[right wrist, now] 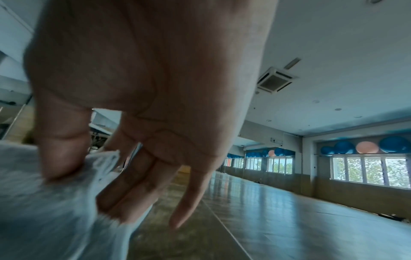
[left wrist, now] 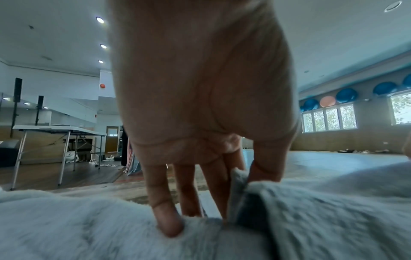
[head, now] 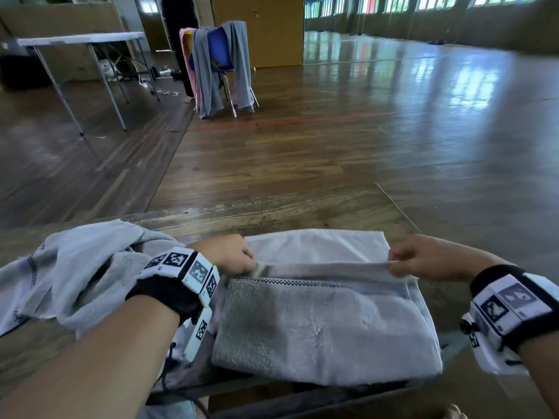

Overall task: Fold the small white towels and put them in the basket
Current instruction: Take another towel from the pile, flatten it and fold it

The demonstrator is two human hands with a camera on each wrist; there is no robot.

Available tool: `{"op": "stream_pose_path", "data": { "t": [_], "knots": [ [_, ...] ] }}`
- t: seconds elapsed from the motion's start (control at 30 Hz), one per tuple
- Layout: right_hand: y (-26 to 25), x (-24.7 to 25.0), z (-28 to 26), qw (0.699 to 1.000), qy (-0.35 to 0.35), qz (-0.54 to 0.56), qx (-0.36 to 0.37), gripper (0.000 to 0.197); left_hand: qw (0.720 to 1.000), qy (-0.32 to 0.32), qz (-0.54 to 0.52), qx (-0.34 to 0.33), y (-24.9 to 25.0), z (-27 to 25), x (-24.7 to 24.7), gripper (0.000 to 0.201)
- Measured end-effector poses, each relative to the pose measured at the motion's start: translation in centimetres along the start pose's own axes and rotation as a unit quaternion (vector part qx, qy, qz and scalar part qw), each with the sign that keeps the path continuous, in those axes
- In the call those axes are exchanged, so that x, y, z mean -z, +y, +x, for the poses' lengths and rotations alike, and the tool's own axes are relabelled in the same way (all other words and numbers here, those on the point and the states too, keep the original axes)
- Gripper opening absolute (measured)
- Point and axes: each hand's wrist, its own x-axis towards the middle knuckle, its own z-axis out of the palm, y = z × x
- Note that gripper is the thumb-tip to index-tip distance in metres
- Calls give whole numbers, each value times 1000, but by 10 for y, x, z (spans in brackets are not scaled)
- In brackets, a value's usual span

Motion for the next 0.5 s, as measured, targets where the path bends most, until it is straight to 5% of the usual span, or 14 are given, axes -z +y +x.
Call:
{"op": "stream_pose_path", "data": {
  "t": [0.07,0.33,0.5],
  "knots": [
    [2,4,-3,1000,13,23,0,16,1000,4,-25,-8,1,-1,2,25],
    [5,0,19,961,273,17,-33,29,959,253,-126,-36,-9,19,-6,39],
    [3,-23,39,978,201,-21,-42,7,965,248,-85,-24,-8,27,-18,8]
  ]
}}
